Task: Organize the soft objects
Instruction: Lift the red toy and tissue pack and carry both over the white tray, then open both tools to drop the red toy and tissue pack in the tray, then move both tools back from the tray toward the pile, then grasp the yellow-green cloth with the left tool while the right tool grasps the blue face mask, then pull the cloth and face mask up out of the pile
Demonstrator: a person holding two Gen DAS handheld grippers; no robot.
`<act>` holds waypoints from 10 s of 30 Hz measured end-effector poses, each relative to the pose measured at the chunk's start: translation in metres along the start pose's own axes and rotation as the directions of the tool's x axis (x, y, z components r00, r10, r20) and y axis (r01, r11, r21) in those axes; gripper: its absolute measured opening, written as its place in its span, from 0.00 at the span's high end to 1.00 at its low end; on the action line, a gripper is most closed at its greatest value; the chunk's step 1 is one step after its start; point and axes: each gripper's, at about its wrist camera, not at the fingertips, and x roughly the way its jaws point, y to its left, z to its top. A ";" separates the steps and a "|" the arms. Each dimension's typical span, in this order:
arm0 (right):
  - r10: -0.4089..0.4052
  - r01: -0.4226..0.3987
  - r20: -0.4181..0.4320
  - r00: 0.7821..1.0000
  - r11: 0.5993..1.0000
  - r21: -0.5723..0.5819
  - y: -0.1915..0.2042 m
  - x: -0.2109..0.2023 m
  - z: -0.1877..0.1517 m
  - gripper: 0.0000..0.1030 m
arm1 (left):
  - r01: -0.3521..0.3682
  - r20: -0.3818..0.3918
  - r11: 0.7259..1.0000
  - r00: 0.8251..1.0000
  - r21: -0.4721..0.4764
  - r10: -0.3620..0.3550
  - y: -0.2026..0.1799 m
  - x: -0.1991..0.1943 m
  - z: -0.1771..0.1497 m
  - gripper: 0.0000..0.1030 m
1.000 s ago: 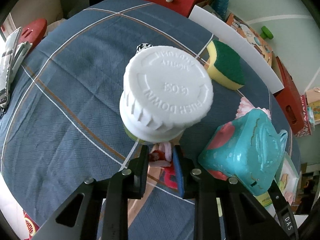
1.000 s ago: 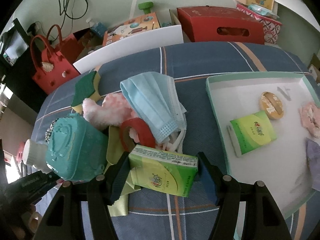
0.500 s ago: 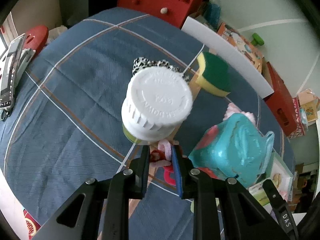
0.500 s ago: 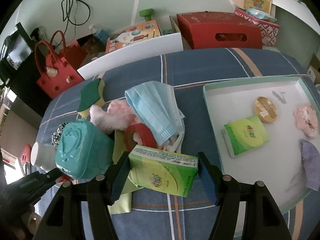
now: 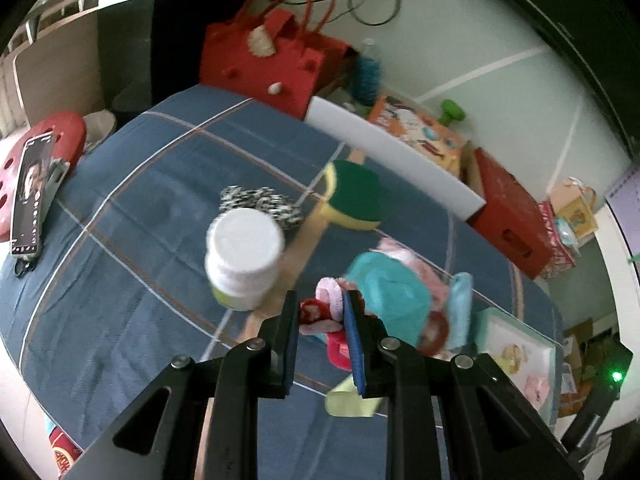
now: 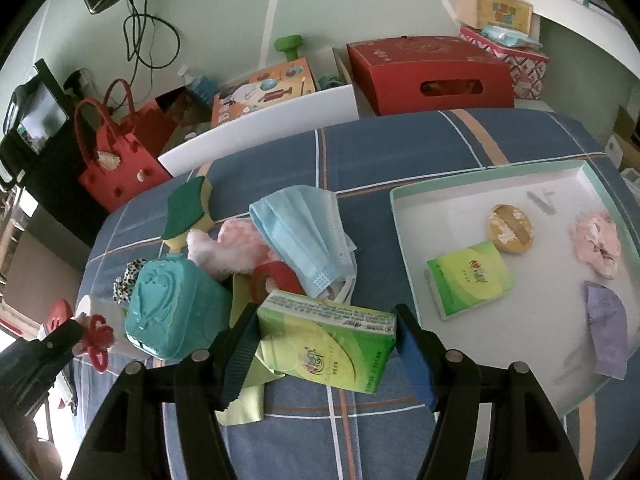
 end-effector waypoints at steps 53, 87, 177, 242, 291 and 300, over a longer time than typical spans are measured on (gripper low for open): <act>-0.256 0.237 -0.011 0.967 0.877 0.418 -0.210 -0.023 0.015 0.24 | 0.342 -0.312 0.836 0.925 0.430 -0.218 -0.215 0.082 -0.117 0.27; -0.286 0.306 -0.110 0.952 0.905 0.294 -0.176 -0.017 0.013 0.08 | 0.016 -0.198 0.914 0.978 0.405 0.071 -0.152 0.080 -0.084 0.08; 0.038 -0.039 -0.007 0.999 0.998 -0.039 -0.013 0.054 0.023 0.28 | -0.040 -0.301 0.980 0.948 0.197 0.100 -0.023 0.092 -0.041 0.08; 0.084 -0.080 0.128 0.988 0.996 -0.037 -0.022 0.005 0.033 0.94 | 0.069 -0.363 0.985 0.932 0.161 -0.006 -0.061 0.129 -0.068 0.90; 0.112 -0.114 0.260 0.959 0.993 -0.006 -0.037 -0.055 0.034 0.94 | 0.421 0.054 0.875 0.894 0.241 -0.445 -0.093 0.005 -0.010 0.95; 0.073 -0.090 0.306 0.949 0.995 0.041 -0.057 -0.080 0.034 0.94 | 0.453 0.152 0.838 0.845 0.305 -0.512 -0.100 -0.041 -0.011 0.95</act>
